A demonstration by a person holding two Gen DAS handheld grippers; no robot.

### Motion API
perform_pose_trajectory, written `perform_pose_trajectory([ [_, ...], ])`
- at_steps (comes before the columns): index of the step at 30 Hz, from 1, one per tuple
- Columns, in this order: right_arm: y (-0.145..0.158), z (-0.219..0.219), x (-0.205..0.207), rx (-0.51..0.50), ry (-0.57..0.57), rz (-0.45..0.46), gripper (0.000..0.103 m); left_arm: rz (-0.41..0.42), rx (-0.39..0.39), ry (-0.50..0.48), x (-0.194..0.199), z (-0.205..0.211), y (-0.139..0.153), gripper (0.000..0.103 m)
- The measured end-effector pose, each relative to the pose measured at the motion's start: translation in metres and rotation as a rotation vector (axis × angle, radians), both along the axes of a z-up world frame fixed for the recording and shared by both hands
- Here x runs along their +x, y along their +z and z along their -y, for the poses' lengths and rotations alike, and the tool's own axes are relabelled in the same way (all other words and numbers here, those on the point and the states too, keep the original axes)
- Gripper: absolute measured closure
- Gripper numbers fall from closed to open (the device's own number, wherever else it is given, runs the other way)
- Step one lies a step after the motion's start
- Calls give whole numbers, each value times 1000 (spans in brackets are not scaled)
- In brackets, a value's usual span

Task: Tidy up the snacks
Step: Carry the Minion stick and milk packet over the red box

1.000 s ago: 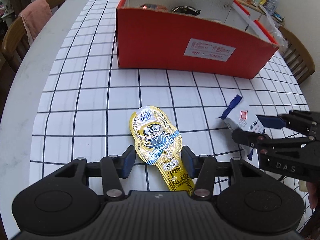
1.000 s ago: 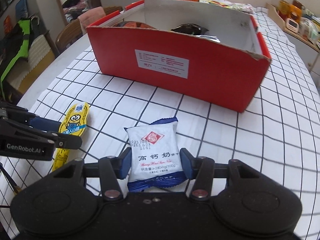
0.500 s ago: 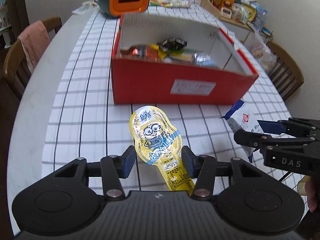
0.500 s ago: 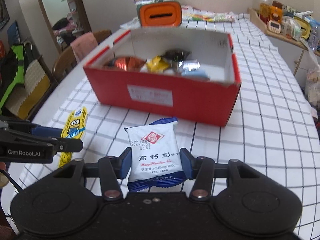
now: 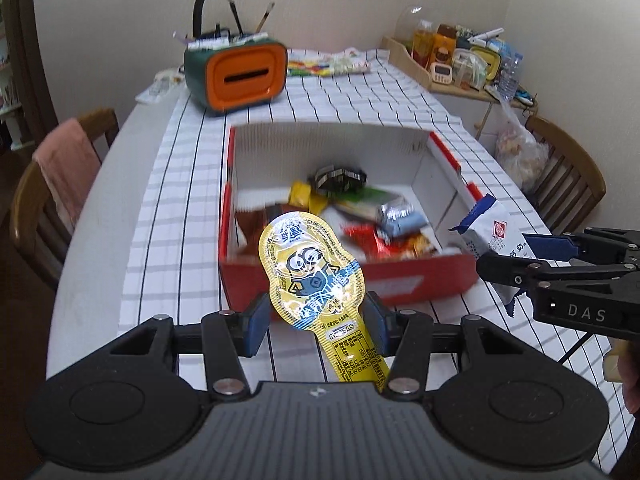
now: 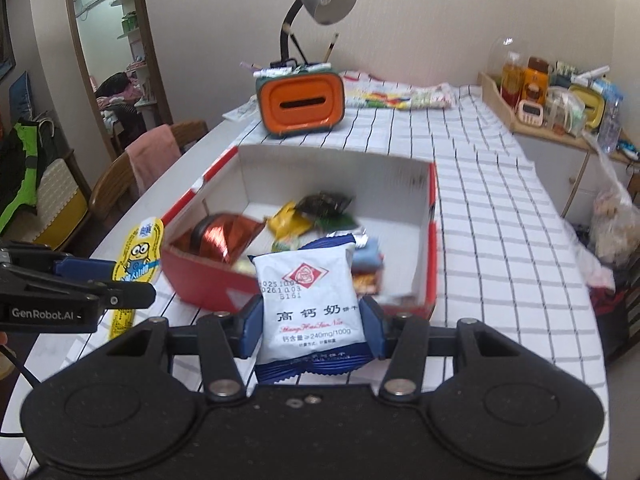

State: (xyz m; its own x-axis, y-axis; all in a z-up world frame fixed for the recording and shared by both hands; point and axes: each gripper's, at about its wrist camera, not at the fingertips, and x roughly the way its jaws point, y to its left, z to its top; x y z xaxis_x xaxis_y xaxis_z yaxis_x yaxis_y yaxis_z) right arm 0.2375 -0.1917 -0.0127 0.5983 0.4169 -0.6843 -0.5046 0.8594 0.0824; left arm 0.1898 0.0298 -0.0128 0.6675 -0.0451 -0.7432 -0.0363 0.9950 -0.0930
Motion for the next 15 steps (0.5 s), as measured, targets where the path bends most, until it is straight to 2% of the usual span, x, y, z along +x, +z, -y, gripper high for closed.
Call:
perform_pose_trajectory([
  [15,-12,-20,72,-57,-37,-33,53,4,58,9,74,-7,8,53],
])
